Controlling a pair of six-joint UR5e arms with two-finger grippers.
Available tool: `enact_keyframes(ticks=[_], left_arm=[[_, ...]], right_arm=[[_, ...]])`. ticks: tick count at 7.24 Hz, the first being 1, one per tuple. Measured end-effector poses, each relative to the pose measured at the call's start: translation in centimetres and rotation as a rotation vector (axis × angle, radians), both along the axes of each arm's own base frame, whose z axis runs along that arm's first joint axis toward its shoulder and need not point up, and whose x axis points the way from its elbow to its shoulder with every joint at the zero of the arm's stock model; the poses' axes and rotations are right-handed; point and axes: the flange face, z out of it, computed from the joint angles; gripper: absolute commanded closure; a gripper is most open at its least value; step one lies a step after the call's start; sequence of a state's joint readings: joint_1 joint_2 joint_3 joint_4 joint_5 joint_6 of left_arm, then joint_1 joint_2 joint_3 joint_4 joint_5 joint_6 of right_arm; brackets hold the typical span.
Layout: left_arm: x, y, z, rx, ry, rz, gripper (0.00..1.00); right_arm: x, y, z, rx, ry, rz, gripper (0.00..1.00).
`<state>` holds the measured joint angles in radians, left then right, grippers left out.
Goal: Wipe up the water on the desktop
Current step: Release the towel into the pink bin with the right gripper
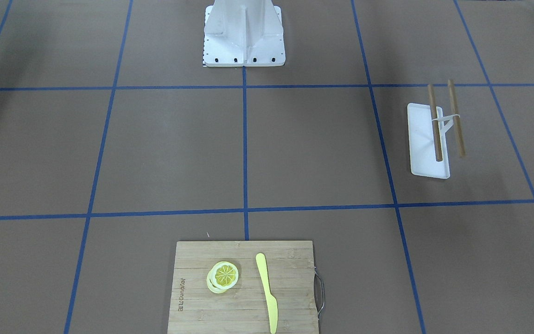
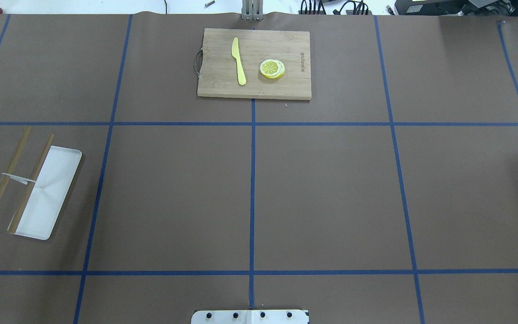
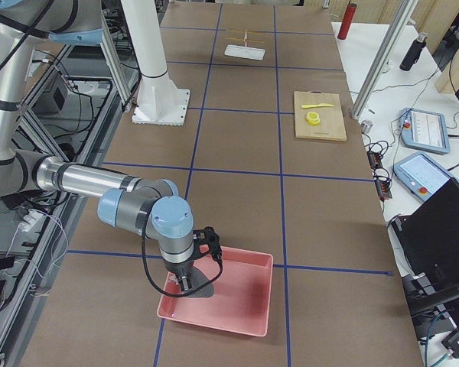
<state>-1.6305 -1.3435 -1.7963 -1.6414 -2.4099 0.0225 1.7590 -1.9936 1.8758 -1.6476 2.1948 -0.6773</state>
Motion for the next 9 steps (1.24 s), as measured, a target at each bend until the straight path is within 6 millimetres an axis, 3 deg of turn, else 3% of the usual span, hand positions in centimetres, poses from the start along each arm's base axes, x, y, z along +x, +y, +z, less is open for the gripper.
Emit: enact_keyframes(ticks=[1,2,4,6,9], left_arm=[[0.0,0.0,0.0,0.0,0.0,0.0,0.01],[0.0,0.0,0.0,0.0,0.0,0.0,0.01],[0.0,0.0,0.0,0.0,0.0,0.0,0.01],[0.0,0.0,0.0,-0.001,0.0,0.0,0.01],[0.0,0.1,0.1,-0.003,0.0,-0.001,0.01]], right_arm=[[-0.2,0.5,0.3,-0.01,-0.006,0.001,0.56],[-0.3,0.8,0.4,-0.013,-0.014,0.001,0.01],[-0.4,0.6,0.0,-0.008,-0.031,0.012,0.0],[-0.4,-1.1,-1.5,-0.064,-0.061,0.141,0.0],[-0.6,-7.7,-6.2,-0.179,-0.07,0.407,0.01]])
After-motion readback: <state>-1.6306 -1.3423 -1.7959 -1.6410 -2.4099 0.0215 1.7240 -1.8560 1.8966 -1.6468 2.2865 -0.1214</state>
